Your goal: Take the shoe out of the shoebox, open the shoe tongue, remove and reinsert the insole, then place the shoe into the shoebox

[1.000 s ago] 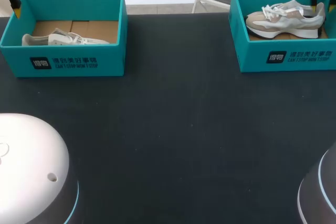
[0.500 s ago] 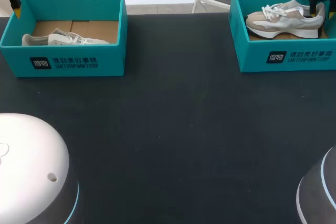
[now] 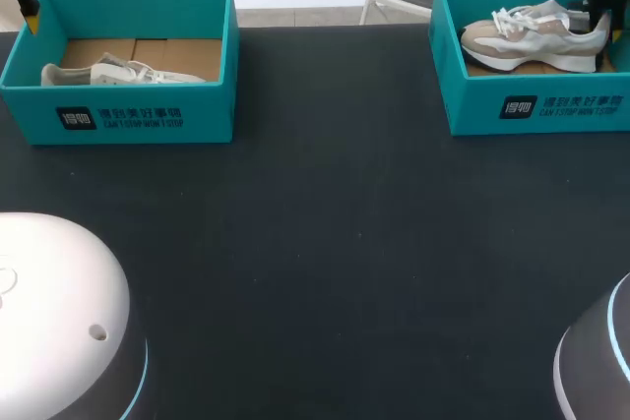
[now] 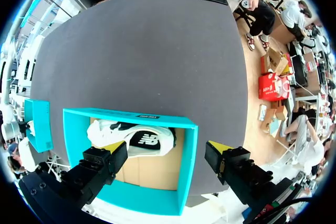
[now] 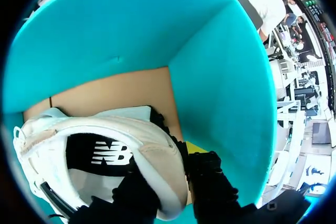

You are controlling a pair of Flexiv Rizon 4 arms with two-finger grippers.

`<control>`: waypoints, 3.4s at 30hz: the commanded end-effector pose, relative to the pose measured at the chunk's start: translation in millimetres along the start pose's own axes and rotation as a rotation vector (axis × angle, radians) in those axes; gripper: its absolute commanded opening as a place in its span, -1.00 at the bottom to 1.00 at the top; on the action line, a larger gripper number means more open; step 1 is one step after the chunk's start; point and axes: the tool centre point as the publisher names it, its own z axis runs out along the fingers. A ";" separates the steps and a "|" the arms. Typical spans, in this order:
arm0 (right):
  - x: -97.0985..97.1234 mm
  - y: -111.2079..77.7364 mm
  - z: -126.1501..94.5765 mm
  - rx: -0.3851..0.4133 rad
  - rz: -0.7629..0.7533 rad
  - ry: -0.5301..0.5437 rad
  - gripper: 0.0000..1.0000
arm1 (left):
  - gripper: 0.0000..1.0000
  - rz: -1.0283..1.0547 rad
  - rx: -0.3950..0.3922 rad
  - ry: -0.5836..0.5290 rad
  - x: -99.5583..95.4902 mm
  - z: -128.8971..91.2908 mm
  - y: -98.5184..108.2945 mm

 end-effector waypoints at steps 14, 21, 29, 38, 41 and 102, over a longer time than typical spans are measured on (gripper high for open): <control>-20.7 -24.2 -72.1 0.001 -0.057 -0.039 -1.00 | 1.00 0.000 -0.002 0.001 0.4 -0.1 -0.7; -32.5 -40.4 -118.4 -0.012 -0.079 -0.042 -1.00 | 1.00 0.000 -0.002 0.001 0.4 -0.1 -0.7; -44.3 -55.8 -173.5 -0.039 -0.070 -0.044 -1.00 | 1.00 0.000 -0.002 0.001 0.4 -0.1 -0.7; -39.5 -82.8 -226.3 -0.055 -0.107 -0.046 -1.00 | 1.00 0.000 -0.002 0.001 0.4 -0.1 -0.7; -33.3 -91.8 -236.7 -0.046 -0.119 -0.049 -1.00 | 1.00 0.000 -0.002 0.001 0.4 -0.1 -0.7; 68.4 -292.5 -325.0 -0.047 -0.015 -0.040 -1.00 | 1.00 0.000 -0.002 0.001 0.4 -0.1 -0.7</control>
